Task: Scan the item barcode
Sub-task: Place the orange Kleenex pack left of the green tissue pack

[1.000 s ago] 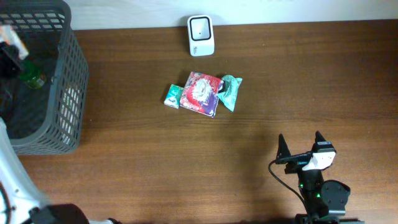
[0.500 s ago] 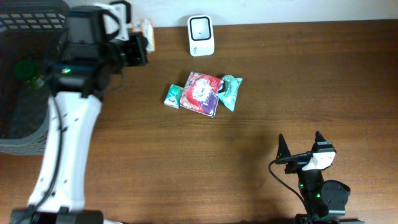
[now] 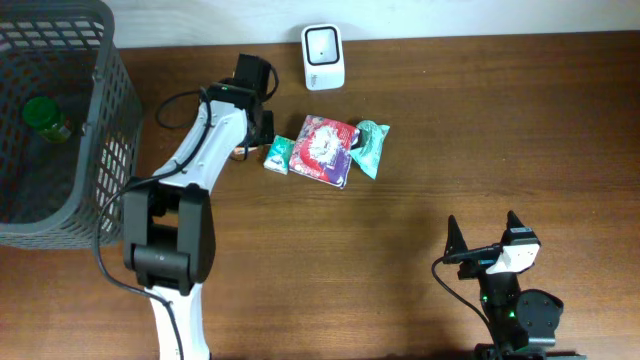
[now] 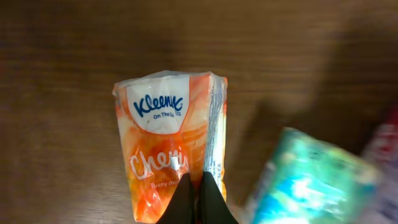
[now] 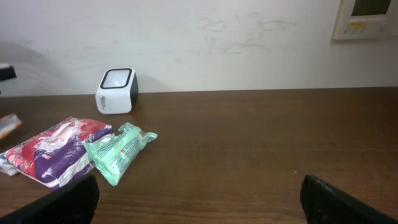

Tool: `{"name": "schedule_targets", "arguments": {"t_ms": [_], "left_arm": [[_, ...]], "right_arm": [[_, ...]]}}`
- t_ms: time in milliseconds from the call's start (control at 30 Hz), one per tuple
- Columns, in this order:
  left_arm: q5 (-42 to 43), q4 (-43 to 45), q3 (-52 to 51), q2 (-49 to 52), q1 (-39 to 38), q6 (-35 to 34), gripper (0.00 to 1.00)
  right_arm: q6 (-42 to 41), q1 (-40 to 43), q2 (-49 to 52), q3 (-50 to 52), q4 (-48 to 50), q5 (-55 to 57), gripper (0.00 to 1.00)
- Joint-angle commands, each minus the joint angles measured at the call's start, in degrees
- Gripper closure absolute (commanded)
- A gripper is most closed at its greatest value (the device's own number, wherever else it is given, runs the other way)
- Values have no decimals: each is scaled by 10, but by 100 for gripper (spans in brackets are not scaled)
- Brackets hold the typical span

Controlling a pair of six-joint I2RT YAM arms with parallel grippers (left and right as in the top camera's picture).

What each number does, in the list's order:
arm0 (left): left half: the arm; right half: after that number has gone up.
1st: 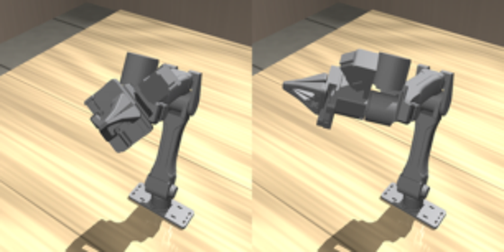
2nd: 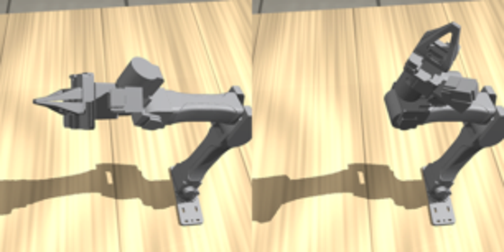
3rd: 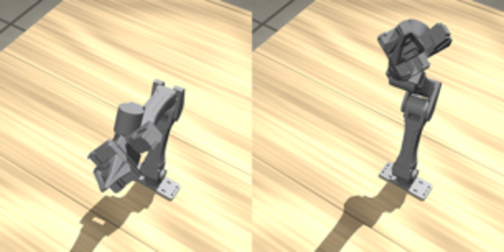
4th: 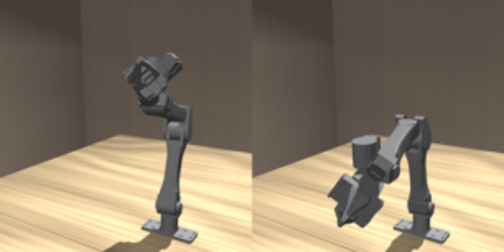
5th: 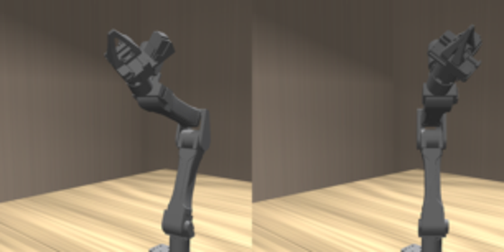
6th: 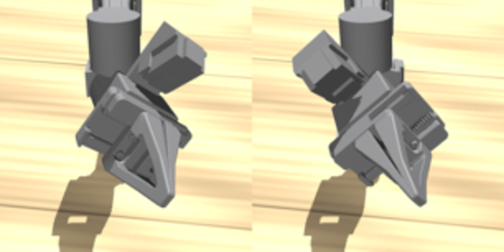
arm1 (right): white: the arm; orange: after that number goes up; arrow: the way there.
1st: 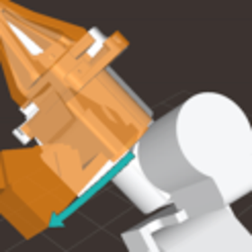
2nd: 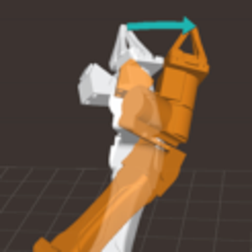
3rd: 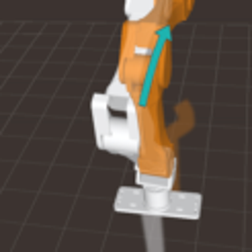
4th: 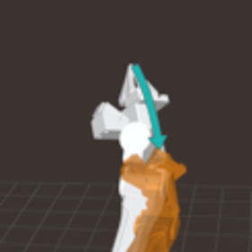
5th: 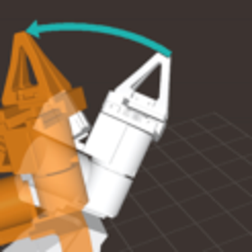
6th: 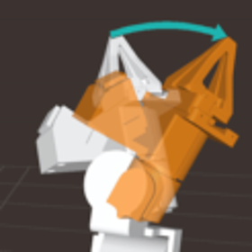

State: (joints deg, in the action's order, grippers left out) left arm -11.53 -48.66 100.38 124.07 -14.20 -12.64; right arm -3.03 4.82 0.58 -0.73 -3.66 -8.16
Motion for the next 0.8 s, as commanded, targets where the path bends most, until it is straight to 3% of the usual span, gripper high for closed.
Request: {"name": "schedule_targets", "arguments": {"t_ms": [0, 133, 333, 533, 567, 600, 700, 733, 767], "left_arm": [[-8, -3, 0, 29, -1, 45, 100], [102, -22, -2, 32, -1, 53, 100], [159, -62, -2, 32, -25, 52, 100], [162, -63, 2, 32, -32, 52, 98], [162, -64, 6, 32, -32, 52, 83], [162, -69, 18, 32, -32, 52, 78], [162, -131, 103, 32, -25, 52, 46], [161, -152, 131, 32, -21, 52, 43], [160, -178, 167, 32, -16, 52, 32]], "right_arm": [[-5, -5, -4, 4, -2, 2, 1], [-5, -5, -4, 4, -2, 2, 1], [-5, -5, -4, 4, -2, 2, 1], [-5, -5, -4, 4, -2, 2, 1], [-5, -5, -4, 4, -2, 2, 1], [-5, -5, -4, 4, -2, 2, 1], [-5, -5, -4, 4, -2, 2, 1], [-5, -5, -4, 4, -2, 2, 1], [-5, -5, -4, 4, -2, 2, 1]]}}
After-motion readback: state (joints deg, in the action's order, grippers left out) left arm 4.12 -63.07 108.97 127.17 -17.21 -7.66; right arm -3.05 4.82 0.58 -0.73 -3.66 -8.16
